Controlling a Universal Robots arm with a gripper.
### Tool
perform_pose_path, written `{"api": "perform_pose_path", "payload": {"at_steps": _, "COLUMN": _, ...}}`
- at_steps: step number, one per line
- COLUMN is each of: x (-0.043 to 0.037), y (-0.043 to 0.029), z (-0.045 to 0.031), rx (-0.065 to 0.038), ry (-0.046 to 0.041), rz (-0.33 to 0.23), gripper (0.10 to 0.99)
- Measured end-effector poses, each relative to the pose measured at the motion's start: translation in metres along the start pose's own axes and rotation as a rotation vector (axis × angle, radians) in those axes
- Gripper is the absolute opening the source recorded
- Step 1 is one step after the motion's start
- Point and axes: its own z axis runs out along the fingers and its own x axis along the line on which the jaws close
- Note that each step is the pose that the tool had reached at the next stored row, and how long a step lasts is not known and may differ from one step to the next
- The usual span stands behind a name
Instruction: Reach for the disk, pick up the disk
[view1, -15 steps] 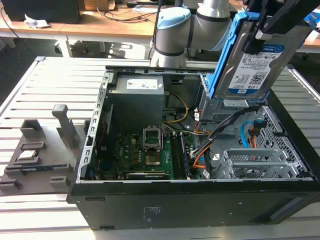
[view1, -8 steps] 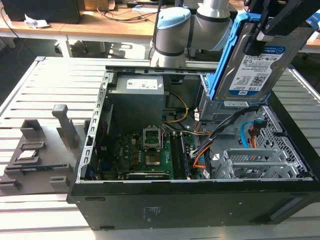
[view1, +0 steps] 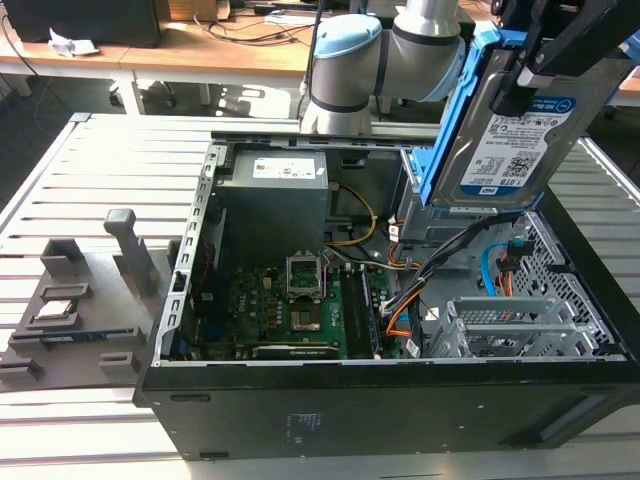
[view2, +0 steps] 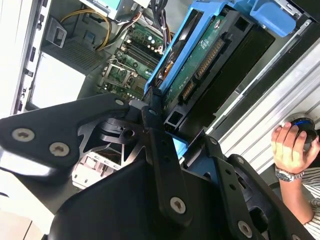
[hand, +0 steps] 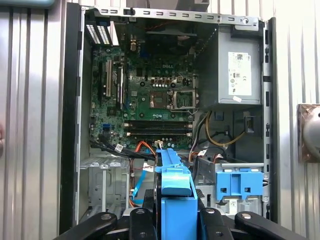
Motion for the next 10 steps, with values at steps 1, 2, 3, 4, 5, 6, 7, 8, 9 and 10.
{"api": "perform_pose_path", "payload": {"at_steps": 1, "x": 0.0009, "y": 0.0, "z": -0.0001, "rx": 0.0, "ry": 0.0001, "rz": 0.0, "gripper": 0.369}}
{"api": "perform_pose_path", "payload": {"at_steps": 2, "x": 0.0016, "y": 0.0, "z": -0.0001, "rx": 0.0, "ry": 0.0, "rz": 0.0, "gripper": 0.369}}
{"api": "perform_pose_path", "payload": {"at_steps": 3, "x": 0.0022, "y": 0.0, "z": -0.0002, "rx": 0.0, "ry": 0.0, "rz": 0.0, "gripper": 0.369}}
{"api": "perform_pose_path", "payload": {"at_steps": 4, "x": 0.0032, "y": 0.0, "z": -0.0002, "rx": 0.0, "ry": 0.0, "rz": 0.0, "gripper": 0.369}}
{"api": "perform_pose_path", "payload": {"at_steps": 5, "x": 0.0038, "y": 0.0, "z": -0.0003, "rx": 0.0, "ry": 0.0, "rz": 0.0, "gripper": 0.369}}
{"api": "perform_pose_path", "payload": {"at_steps": 6, "x": 0.0049, "y": 0.0, "z": -0.0003, "rx": 0.0, "ry": 0.0, "rz": 0.0, "gripper": 0.369}}
{"api": "perform_pose_path", "payload": {"at_steps": 7, "x": 0.0057, "y": 0.0, "z": -0.0004, "rx": 0.0, "ry": 0.0001, "rz": 0.0, "gripper": 0.369}}
{"api": "perform_pose_path", "payload": {"at_steps": 8, "x": 0.0063, "y": 0.0001, "z": -0.0005, "rx": 0.0, "ry": 0.0001, "rz": 0.0, "gripper": 0.369}}
{"api": "perform_pose_path", "payload": {"at_steps": 9, "x": 0.0072, "y": 0.0001, "z": -0.0005, "rx": 0.0, "ry": 0.0001, "rz": 0.0, "gripper": 0.369}}
{"api": "perform_pose_path", "payload": {"at_steps": 10, "x": 0.0078, "y": 0.0001, "z": -0.0006, "rx": 0.0, "ry": 0.0001, "rz": 0.0, "gripper": 0.369}}
